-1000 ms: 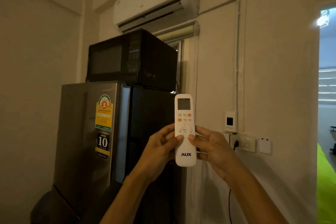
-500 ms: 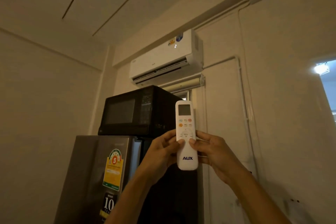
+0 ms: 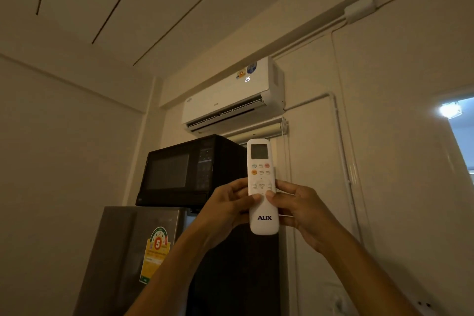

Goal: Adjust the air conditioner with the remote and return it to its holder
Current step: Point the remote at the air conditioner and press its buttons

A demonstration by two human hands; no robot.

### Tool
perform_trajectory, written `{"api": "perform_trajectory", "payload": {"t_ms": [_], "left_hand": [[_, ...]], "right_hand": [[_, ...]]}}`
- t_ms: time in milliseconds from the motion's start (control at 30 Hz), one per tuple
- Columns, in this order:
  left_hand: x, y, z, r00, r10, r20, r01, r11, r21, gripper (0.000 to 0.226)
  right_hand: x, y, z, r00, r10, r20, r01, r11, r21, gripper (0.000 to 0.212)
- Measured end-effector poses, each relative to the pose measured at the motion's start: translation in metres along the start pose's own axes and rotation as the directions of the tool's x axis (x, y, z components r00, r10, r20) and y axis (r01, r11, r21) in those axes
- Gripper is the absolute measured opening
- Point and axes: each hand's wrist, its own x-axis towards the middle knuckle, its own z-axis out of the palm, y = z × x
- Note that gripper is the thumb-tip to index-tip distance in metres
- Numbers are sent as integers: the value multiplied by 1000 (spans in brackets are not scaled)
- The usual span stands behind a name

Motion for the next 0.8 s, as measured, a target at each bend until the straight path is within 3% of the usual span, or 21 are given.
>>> {"api": "perform_trajectory", "payload": {"t_ms": [300, 500, 800], "left_hand": [[-2, -2, -4, 1000, 26, 12, -25, 1000, -16, 31], [-5, -5, -2, 999, 44, 9, -44, 999, 4, 30], [-7, -5, 5, 999, 38, 8, -38, 998, 45, 31]], "right_hand": [[2, 4, 1, 999, 14, 45, -16, 998, 59, 42], [3, 2, -1, 996, 52, 69, -60, 992, 114, 25], [8, -2, 1, 993, 111, -36, -107, 991, 85, 27]]}}
